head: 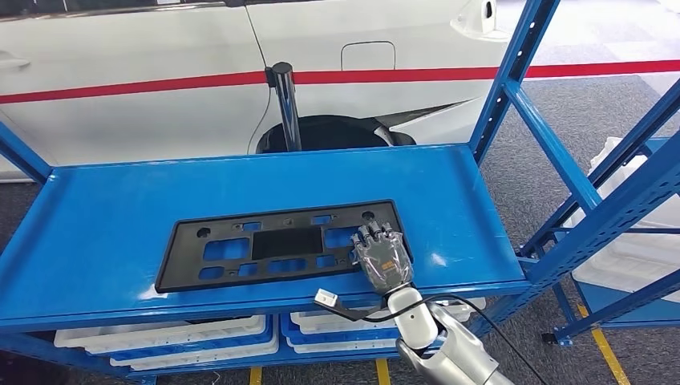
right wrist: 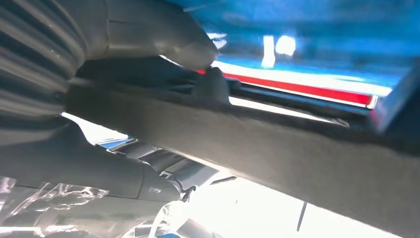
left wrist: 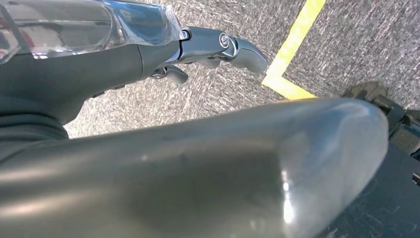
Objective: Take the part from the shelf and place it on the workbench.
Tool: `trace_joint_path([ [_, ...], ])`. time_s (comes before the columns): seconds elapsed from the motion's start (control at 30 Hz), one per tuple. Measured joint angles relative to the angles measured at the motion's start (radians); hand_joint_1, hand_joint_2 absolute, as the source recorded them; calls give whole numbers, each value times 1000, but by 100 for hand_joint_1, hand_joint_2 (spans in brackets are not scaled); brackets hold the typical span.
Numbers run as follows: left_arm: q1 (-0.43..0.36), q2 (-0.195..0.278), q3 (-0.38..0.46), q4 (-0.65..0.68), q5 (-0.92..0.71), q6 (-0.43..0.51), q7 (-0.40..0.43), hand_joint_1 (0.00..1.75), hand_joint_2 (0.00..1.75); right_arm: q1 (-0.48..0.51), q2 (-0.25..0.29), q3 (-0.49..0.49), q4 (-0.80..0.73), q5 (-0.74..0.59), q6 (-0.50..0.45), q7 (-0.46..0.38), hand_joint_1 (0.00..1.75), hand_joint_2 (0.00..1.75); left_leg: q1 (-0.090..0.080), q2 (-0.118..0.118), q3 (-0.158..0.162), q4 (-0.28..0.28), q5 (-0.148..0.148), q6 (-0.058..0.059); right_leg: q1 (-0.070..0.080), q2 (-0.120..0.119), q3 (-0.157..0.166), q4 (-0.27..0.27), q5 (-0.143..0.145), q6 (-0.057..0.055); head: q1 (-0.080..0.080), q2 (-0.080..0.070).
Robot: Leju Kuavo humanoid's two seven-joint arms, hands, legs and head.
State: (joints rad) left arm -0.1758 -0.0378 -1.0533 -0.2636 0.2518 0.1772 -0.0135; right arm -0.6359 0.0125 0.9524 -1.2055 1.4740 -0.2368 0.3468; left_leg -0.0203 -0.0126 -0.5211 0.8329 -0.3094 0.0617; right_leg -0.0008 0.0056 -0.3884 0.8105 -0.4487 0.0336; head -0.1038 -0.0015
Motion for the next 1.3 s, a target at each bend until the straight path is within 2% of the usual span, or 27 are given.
trace_joint_path([
  [0.27, 1, 0, 1, 0, 0, 6, -4, 0, 0, 16, -5, -9, -4, -67, -59, -13, 175, 175, 0, 0, 0, 0, 0, 0, 0, 0, 0, 0, 0, 0, 0, 0],
  [0.47, 9, 1, 16, 0, 12, 31, -23, 0, 0, 67, -12, -45, -93, -315, -193, -79, 175, 175, 0, 0, 0, 0, 0, 0, 0, 0, 0, 0, 0, 0, 0, 0],
  [0.67, 30, 8, 43, 0, 51, 67, -92, 0, 0, 163, -66, -120, -381, -574, -290, -113, 175, 175, 0, -1, -1, 1, 0, 0, 0, 0, -1, 0, 0, 0, 1, 0],
  [0.73, 37, 10, 54, 0, 64, 82, -135, 0, 87, 190, -102, -157, -513, -607, -324, -122, 175, 175, 0, 0, -2, 1, 0, 0, -1, 0, -3, 0, 0, 0, 1, 0],
  [0.87, 40, 12, 88, 0, 123, 86, -277, 0, 87, 226, -176, -233, -768, -618, -380, -126, 175, 175, 0, 2, -2, 1, -1, 0, -1, 3, -3, 0, 0, 0, 1, 0],
  [0.93, 40, 11, 111, 0, 163, 65, -357, 0, 175, 239, -200, -258, -859, -608, -411, -128, 175, 175, 0, 2, -2, 1, -1, 0, -1, 2, -3, 0, 1, 0, 1, 0],
  [1.13, 38, 10, 182, 0, 260, -43, -473, 0, 175, 272, -258, -307, -1048, -593, -430, -109, 175, 175, 0, 2, -2, 1, 0, 0, 0, 2, -3, 0, 1, -1, 1, 0],
  [1.3, 29, 8, 221, 0, 284, -61, -506, 0, 175, 283, -290, -325, -1127, -596, -429, -103, 175, 175, 0, 2, -1, 1, 0, 0, 0, 1, -2, 0, 1, -1, 0, 0],
])
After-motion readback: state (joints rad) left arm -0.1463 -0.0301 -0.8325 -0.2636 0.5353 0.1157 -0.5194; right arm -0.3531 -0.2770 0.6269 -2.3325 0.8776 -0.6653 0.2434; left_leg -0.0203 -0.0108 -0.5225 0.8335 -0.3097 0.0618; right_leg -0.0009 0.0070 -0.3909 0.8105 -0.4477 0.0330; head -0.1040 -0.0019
